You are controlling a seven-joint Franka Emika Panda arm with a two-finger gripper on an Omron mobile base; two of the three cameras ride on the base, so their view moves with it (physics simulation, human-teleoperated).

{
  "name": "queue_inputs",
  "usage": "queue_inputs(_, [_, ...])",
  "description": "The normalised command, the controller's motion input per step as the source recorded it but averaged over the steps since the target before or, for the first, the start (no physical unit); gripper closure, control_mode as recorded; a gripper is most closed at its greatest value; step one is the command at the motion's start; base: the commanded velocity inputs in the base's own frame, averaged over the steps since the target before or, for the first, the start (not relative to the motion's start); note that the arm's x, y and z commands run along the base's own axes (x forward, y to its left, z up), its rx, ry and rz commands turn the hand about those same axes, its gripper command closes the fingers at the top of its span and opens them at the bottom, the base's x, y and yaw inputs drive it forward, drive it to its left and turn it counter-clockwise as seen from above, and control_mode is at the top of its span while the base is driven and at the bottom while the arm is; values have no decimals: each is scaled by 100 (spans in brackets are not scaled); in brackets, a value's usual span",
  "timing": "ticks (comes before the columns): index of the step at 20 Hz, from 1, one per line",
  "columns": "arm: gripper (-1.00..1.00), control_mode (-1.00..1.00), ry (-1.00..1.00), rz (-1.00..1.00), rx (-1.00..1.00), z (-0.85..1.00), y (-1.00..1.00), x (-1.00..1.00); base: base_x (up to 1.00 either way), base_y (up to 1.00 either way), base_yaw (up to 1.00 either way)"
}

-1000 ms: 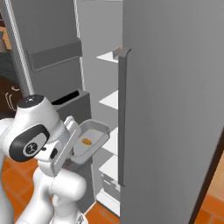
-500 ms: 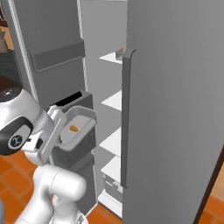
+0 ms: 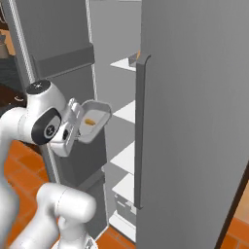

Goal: Take the meat container that has the shrimp and place it on the second highest rack of the freezer. Then take the vegetable container that has the carrot and squash and place it on the highest rack of the freezer.

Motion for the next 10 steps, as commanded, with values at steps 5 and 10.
queue_inputs(5, [100, -100, 0, 0, 3, 0, -49, 69, 0, 0, 0])
queue_inputs(10, [100, -100, 0, 1, 0, -6, -15, 96, 0, 0, 0])
